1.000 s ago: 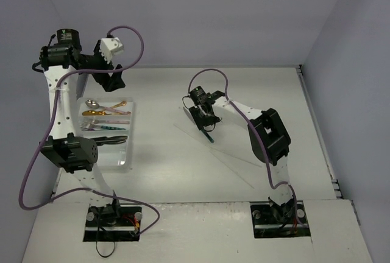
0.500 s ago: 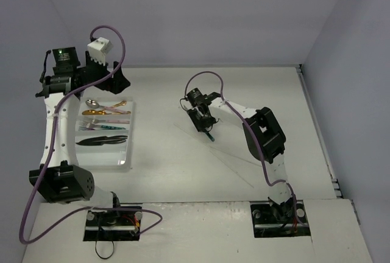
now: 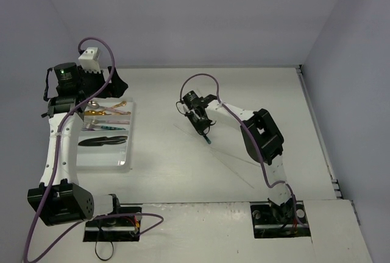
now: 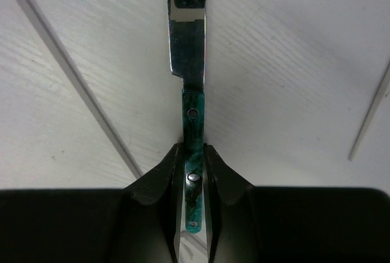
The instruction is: Sort the eating utensils into containers
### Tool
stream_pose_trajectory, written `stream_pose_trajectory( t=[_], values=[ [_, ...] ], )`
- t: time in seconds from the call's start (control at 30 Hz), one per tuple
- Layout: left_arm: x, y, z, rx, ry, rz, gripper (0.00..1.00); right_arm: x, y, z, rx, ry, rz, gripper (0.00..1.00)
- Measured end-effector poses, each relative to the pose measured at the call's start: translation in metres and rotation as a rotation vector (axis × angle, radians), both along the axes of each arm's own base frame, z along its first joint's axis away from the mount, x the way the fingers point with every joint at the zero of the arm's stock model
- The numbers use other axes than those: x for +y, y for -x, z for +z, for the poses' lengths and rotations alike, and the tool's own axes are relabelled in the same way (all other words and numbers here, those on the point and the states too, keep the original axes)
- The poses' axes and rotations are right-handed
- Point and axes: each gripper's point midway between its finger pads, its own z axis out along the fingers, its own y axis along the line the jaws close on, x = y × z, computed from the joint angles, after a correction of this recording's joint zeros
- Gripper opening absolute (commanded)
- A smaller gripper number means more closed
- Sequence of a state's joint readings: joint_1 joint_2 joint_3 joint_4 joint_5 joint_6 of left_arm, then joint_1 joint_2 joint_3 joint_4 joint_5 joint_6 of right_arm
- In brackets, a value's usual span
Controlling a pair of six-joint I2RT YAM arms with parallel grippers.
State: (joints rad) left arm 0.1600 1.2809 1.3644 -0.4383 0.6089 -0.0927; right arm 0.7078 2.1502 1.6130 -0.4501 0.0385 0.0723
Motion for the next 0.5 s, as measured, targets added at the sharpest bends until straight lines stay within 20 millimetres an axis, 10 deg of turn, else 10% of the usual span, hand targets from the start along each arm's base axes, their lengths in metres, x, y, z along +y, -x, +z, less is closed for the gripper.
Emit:
stream_pose_trajectory(
  t=[0.27,0.5],
  values=[
    [-0.014,0.012,-0.046,0.114,0.098,-0.031,0.83,0.047,-0.008,0.046,-0.024,-0.149,0.063,0.0],
    [-0.049,0.061,-0.059,-0.037,-0.08,-0.381,0.78,0.082,-0.005,0.091,-0.022,-0.335,0.119,0.0]
  ],
)
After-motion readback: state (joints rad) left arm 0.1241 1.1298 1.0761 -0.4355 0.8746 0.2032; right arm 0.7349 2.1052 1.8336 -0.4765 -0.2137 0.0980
